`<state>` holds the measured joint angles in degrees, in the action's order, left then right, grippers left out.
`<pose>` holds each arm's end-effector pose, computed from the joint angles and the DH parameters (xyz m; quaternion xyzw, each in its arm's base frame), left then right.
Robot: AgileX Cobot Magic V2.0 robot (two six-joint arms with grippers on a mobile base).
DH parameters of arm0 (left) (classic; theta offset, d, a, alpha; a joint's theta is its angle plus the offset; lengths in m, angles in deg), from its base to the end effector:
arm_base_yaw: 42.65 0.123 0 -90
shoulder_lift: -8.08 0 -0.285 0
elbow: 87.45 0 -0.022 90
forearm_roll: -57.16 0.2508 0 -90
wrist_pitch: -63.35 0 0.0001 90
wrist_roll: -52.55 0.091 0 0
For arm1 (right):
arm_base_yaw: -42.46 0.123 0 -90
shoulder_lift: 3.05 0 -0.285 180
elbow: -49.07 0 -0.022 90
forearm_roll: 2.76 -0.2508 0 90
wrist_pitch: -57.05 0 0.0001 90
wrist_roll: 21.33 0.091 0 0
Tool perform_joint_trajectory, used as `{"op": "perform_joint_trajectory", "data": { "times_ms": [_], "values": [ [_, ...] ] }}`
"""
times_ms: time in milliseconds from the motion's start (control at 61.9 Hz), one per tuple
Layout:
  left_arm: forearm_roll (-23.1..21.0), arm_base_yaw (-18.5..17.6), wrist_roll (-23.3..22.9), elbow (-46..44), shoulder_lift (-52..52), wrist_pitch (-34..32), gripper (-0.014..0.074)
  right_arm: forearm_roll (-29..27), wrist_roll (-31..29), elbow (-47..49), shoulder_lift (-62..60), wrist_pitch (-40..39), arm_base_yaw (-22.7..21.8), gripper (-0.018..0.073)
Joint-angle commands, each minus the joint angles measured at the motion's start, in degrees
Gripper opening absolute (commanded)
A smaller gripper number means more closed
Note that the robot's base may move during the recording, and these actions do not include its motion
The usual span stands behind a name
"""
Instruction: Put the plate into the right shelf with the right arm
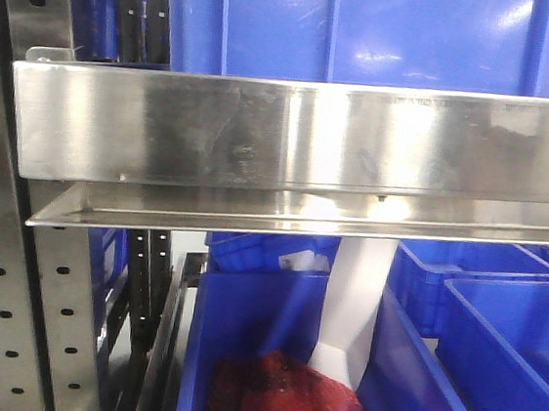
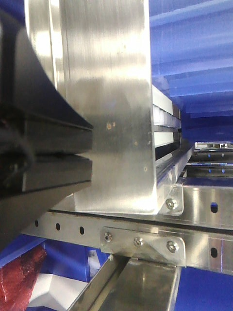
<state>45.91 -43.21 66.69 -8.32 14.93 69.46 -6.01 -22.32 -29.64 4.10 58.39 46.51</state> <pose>0.0566 -0.0025 0.1933 0.0292 0.7186 0.0070 0.6948 0.0565 0.0041 0.2029 -0.0113 0.6895 0.0403 0.7231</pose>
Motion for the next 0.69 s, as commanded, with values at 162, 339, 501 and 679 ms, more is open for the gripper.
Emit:
{"op": "perform_joint_trajectory", "data": {
  "times_ms": [162, 339, 501, 679],
  "values": [
    [-0.2, -0.1, -0.1, 0.5, -0.7, -4.5, -0.0047, -0.1, -0.5, 0.2, -0.7, -4.5, -0.4, 0.0048],
    [-0.2, -0.1, -0.1, 0.5, -0.7, -4.5, -0.0047, -0.1, -0.5, 0.2, -0.7, -4.5, -0.4, 0.0048],
    [-0.2, -0.1, -0.1, 0.5, -0.7, -4.5, -0.0047, -0.1, -0.5, 0.2, -0.7, -4.5, -0.4, 0.0048],
    [-0.2, -0.1, -0.1, 0.5, -0.7, -4.5, -0.0047, -0.1, -0.5, 0.2, -0.7, -4.5, -0.4, 0.0048]
  ]
}}
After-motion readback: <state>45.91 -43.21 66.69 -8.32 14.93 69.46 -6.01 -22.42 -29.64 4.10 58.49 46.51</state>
